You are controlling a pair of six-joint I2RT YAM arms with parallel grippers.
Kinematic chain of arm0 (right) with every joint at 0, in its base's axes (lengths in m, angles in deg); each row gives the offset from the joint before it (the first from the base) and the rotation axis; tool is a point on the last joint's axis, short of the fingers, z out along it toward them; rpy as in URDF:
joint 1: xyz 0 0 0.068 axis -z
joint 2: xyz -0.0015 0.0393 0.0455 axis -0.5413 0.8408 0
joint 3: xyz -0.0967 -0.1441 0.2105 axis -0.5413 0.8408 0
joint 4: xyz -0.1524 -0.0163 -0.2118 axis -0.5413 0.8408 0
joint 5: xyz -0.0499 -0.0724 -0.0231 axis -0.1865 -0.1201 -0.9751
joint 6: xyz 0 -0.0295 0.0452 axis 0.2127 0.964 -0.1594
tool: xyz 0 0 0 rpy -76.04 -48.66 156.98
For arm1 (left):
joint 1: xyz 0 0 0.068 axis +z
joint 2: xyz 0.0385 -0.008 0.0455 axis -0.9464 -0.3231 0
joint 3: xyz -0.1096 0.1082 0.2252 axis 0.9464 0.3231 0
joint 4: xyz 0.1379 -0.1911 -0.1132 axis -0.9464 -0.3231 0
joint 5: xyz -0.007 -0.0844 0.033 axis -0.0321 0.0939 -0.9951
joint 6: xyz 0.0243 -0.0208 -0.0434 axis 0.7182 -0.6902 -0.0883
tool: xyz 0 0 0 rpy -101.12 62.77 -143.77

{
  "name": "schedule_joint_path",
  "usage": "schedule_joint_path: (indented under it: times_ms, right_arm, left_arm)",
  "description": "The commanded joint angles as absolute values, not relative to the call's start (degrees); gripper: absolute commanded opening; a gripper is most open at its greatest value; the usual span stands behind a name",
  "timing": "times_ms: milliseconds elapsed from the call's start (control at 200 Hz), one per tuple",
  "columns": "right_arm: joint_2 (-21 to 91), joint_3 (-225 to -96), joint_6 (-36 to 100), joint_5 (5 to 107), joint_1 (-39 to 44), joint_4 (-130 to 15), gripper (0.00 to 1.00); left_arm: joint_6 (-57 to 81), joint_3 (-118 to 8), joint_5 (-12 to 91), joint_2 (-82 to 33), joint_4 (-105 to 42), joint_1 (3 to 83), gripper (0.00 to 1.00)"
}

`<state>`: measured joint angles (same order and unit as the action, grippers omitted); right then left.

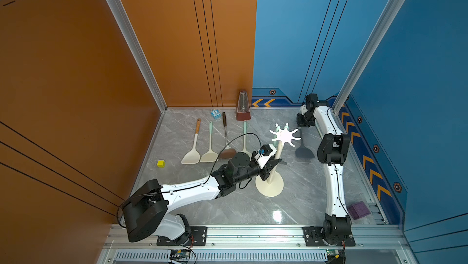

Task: Take the spatula off the kitchen utensil rack
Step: Place the spatula at the center of the board, then take off the spatula from the rack.

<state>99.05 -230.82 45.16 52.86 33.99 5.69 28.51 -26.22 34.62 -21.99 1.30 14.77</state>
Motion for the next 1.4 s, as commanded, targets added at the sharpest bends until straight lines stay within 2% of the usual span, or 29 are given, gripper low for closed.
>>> schedule_joint_path:
  times_ms: [0,190,285,445,596,791,961,1141,1396]
  right_arm:
    - [100.92,-232.07,44.32,54.21,33.98,5.0,0.19]
    - [99.3,-232.03,43.62,54.93,33.91,3.57,0.26]
    - [98.32,-232.03,42.91,55.65,34.0,3.0,0.35]
    - [91.86,-227.11,42.65,58.64,33.7,2.03,0.36]
    - [77.69,-210.34,43.81,64.16,32.6,-6.76,0.38]
    - [52.75,-176.94,39.58,78.45,32.78,-33.86,0.45]
    - [37.94,-158.25,37.96,84.6,31.06,-46.33,0.46]
    - [24.05,-144.23,37.43,89.37,29.84,-53.96,0.49]
    - [9.91,-136.7,37.48,93.62,26.83,-52.28,0.53]
  left_arm:
    - [28.97,-23.33,36.57,-23.19,-8.96,14.21,0.16]
    - [29.05,-23.69,37.59,-23.15,-8.97,14.27,0.16]
    - [28.99,-23.7,38.02,-23.2,-8.97,14.32,0.16]
    - [28.78,-23.72,40.07,-22.96,-8.97,14.24,0.15]
    - [28.83,-23.69,42.15,-22.16,-8.97,14.29,0.13]
    - [27.6,-22.26,44.26,-20.47,-8.96,15.07,0.15]
    - [27.3,-21.39,46.14,-19.14,-8.95,15.89,0.16]
    - [26.91,-20.16,48.26,-17.92,-8.93,17.04,0.17]
    - [26.54,-18.66,49.12,-17.67,-8.93,17.19,0.17]
